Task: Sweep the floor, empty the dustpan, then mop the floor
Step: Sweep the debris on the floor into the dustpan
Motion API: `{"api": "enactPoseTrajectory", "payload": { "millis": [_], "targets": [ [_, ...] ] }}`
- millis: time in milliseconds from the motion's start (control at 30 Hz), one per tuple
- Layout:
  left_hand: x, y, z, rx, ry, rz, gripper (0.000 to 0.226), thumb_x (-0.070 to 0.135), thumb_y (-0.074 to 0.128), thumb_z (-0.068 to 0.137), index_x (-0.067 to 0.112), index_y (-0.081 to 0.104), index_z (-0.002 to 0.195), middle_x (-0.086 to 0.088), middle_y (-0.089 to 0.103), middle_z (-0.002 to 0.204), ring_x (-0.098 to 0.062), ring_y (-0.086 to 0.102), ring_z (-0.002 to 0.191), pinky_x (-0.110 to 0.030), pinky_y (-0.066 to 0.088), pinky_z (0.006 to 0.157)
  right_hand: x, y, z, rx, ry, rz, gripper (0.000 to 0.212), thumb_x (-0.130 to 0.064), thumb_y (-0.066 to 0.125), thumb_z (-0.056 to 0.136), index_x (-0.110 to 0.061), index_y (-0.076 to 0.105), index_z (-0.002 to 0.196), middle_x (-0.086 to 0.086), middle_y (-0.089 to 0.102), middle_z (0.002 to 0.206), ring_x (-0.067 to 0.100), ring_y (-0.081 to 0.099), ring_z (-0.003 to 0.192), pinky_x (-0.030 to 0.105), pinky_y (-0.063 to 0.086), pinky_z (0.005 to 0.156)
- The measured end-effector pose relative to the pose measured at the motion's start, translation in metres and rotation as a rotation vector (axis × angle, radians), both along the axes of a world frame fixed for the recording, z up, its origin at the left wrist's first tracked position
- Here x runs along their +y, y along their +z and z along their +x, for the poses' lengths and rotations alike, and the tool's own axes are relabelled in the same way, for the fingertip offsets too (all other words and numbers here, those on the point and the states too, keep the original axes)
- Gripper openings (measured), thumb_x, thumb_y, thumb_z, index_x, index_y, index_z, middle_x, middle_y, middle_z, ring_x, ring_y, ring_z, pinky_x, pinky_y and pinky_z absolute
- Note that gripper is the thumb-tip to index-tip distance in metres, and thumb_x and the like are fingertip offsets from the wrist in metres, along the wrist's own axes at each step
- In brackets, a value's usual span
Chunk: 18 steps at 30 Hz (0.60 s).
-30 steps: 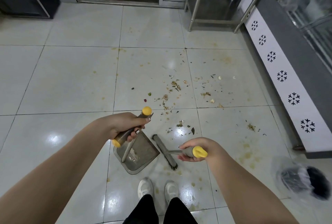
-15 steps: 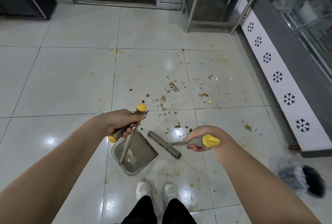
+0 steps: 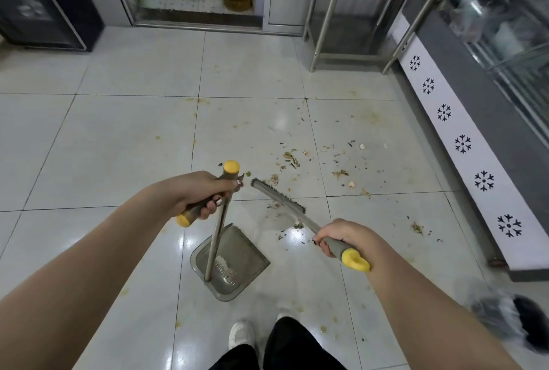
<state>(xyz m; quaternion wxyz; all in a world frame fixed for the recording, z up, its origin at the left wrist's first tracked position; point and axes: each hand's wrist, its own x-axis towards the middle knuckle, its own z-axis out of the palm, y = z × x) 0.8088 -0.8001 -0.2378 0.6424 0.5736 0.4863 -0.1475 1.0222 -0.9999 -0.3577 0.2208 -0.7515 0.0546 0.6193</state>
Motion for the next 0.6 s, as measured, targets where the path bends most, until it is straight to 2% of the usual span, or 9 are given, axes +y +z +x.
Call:
{"api": "enactPoseTrajectory", "payload": {
  "millis": [100, 200, 300, 367, 400, 533, 600],
  "targets": [
    [0.011, 0.001, 0.015, 0.014, -0.039, 0.012, 0.033, 0.033, 0.054, 0.094, 0.01, 0.046, 0.072, 0.001, 0.036, 0.051, -0.007, 0.033, 0.033, -0.015, 0.029, 0.035, 0.012, -0.007, 0.009, -0.027, -0.039, 0.042, 0.019, -0.005, 0.063, 0.089, 0.001, 0.051, 0.075, 0.01, 0.051, 0.063, 0.013, 0.047, 0.037, 0.019, 0.041, 0.041],
    [0.026, 0.0, 0.033, 0.028, -0.07, 0.018, 0.032, 0.034, 0.055, 0.093, 0.01, 0.047, 0.074, 0.001, 0.036, 0.052, -0.008, 0.034, 0.034, -0.015, 0.029, 0.036, 0.013, -0.01, 0.017, -0.104, -0.033, 0.094, 0.021, -0.016, 0.067, 0.088, 0.0, 0.055, 0.083, 0.01, 0.055, 0.068, 0.013, 0.051, 0.038, 0.02, 0.045, 0.042],
    [0.045, -0.002, 0.053, 0.044, -0.09, 0.034, 0.03, 0.033, 0.054, 0.094, 0.009, 0.047, 0.077, 0.001, 0.037, 0.052, -0.008, 0.034, 0.036, -0.016, 0.03, 0.036, 0.009, -0.03, 0.039, -0.086, 0.058, -0.058, 0.013, -0.01, 0.064, 0.088, 0.0, 0.055, 0.089, 0.011, 0.059, 0.066, 0.017, 0.056, 0.04, 0.024, 0.049, 0.045],
    [0.06, -0.002, 0.068, 0.065, -0.107, 0.045, 0.03, 0.033, 0.053, 0.095, 0.008, 0.047, 0.079, 0.0, 0.037, 0.053, -0.009, 0.035, 0.038, -0.017, 0.031, 0.037, 0.017, -0.039, 0.058, -0.037, 0.11, -0.175, 0.007, -0.002, 0.059, 0.088, 0.0, 0.054, 0.085, 0.011, 0.059, 0.054, 0.017, 0.056, 0.04, 0.026, 0.049, 0.049],
    [0.067, -0.002, 0.078, 0.079, -0.119, 0.052, 0.03, 0.034, 0.053, 0.094, 0.008, 0.047, 0.079, 0.0, 0.036, 0.054, -0.01, 0.035, 0.039, -0.018, 0.032, 0.038, 0.027, -0.042, 0.069, -0.068, 0.141, -0.204, 0.011, -0.002, 0.056, 0.09, 0.0, 0.053, 0.08, 0.01, 0.056, 0.05, 0.015, 0.053, 0.039, 0.025, 0.046, 0.047],
    [0.096, -0.002, 0.113, 0.122, -0.157, 0.076, 0.033, 0.037, 0.053, 0.094, 0.008, 0.045, 0.079, -0.001, 0.036, 0.056, -0.011, 0.035, 0.042, -0.018, 0.032, 0.039, 0.07, -0.044, 0.106, -0.175, 0.199, -0.211, 0.033, -0.027, 0.057, 0.094, -0.007, 0.046, 0.071, 0.004, 0.046, 0.055, 0.011, 0.045, 0.034, 0.013, 0.037, 0.033],
    [0.108, -0.003, 0.124, 0.136, -0.169, 0.087, 0.035, 0.038, 0.052, 0.094, 0.009, 0.045, 0.076, -0.001, 0.036, 0.056, -0.011, 0.035, 0.042, -0.018, 0.032, 0.039, 0.084, -0.044, 0.119, -0.166, 0.222, -0.237, 0.037, -0.034, 0.054, 0.095, -0.007, 0.046, 0.071, 0.003, 0.046, 0.055, 0.012, 0.044, 0.038, 0.015, 0.037, 0.032]
  ]
}}
